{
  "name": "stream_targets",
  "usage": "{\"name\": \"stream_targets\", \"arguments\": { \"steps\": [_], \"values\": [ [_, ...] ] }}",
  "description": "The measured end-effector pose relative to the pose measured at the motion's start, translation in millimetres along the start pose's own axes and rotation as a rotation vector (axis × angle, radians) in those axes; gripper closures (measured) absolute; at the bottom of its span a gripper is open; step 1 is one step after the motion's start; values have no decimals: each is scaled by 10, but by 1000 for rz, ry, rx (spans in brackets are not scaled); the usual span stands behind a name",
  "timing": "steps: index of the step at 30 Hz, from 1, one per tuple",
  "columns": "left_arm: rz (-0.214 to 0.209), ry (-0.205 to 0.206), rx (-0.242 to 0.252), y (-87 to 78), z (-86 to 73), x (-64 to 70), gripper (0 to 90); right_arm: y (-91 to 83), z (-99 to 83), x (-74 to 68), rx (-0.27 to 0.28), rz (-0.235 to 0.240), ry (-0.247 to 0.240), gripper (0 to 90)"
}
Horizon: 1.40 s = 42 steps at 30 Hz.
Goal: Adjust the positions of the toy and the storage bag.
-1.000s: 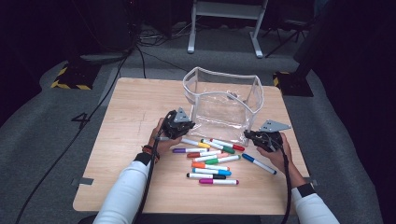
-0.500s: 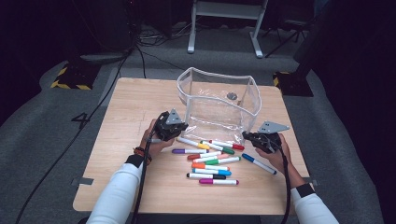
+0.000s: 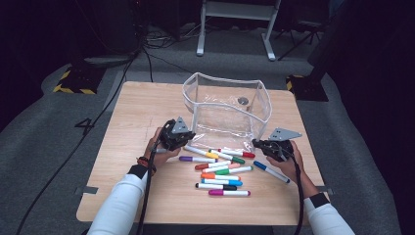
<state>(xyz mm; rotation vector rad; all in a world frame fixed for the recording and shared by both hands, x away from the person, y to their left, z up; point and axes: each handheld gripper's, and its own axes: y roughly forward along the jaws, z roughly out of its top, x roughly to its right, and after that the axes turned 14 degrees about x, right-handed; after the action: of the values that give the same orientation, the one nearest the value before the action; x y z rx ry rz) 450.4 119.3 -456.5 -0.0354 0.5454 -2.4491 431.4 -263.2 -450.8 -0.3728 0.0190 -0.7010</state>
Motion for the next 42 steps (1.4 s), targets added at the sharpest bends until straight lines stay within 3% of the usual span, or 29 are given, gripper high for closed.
{"name": "stream_targets", "arguments": {
  "steps": [10,13,15,17,19,21,24,26,27,28,29,30,33,34,37,40,42],
  "values": [
    [1,-7,-6,-51,-14,18,872,5,9,-39,-3,12,-3,855],
    [12,12,-17,-70,3,46,848,-2,6,-50,-9,18,-6,829],
    [37,-9,-12,-127,18,48,712,-29,7,-43,-10,8,-5,741],
    [45,-17,5,-236,23,50,665,-80,1,-17,-11,0,14,661],
    [60,-35,12,-359,20,77,549,-152,-9,11,-9,2,36,608],
    [23,-67,26,-493,6,140,431,-228,-27,26,-17,7,50,582],
    [-2,-63,28,-649,-48,370,294,-336,-74,24,-31,31,51,557],
    [-87,-90,25,-709,-101,576,244,-388,-119,16,-42,56,66,547],
    [-87,-90,25,-709,-101,576,214,-405,-151,4,-48,75,77,542],
    [-166,-71,14,-718,-139,873,202,-411,-183,-18,-69,83,69,534],
    [-195,-55,1,-703,-158,1031,194,-413,-217,-40,-89,91,56,531],
    [-229,-37,-18,-675,-174,1176,184,-415,-252,-56,-101,106,55,531],
    [-327,-38,-47,-564,-209,1517,171,-407,-352,-77,-126,114,67,524],
    [-353,-47,-49,-531,-210,1614,171,-401,-376,-83,-135,115,70,523],
    [-408,7,-67,-437,-198,1873,182,-375,-434,-104,-160,121,68,525],
    [-439,67,-72,-345,-196,2045,334,-332,-473,-121,-182,120,50,527],
    [-451,73,-84,-288,-200,2090,424,-315,-483,-127,-185,121,51,527]
  ]
}}
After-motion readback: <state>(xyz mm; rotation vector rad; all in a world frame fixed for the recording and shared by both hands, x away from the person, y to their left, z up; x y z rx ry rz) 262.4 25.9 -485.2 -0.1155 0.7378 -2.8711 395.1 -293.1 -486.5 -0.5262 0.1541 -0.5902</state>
